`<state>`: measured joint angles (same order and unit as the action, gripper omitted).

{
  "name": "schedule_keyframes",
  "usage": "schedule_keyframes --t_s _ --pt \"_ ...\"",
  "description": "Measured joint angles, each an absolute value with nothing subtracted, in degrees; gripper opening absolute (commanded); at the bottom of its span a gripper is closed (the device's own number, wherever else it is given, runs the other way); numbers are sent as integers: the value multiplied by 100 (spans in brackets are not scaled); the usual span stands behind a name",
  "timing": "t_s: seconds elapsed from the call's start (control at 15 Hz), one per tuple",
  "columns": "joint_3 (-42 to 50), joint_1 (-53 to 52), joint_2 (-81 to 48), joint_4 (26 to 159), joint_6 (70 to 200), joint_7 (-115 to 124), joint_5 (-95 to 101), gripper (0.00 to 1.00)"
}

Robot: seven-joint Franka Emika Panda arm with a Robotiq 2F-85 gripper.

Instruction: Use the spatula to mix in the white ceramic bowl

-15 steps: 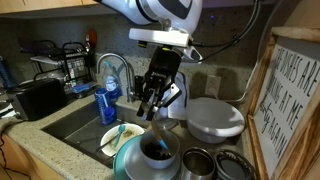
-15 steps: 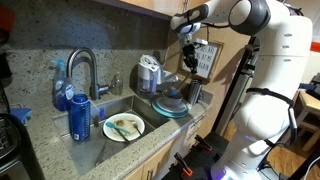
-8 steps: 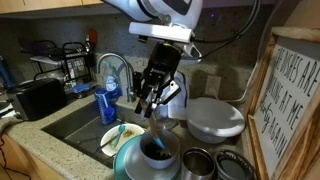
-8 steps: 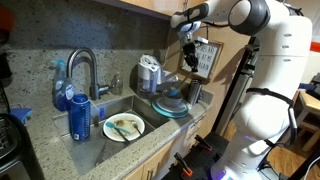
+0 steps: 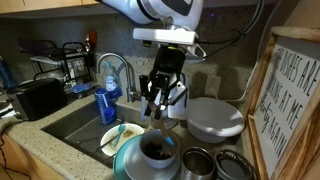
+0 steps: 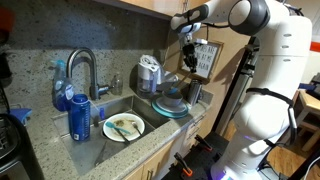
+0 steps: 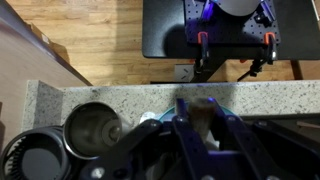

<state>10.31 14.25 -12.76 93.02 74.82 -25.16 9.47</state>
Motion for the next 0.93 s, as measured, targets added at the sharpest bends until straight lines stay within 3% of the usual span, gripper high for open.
schedule_keyframes --t_s 0.93 --pt "1015 1390 -930 9627 7823 -2486 916 8"
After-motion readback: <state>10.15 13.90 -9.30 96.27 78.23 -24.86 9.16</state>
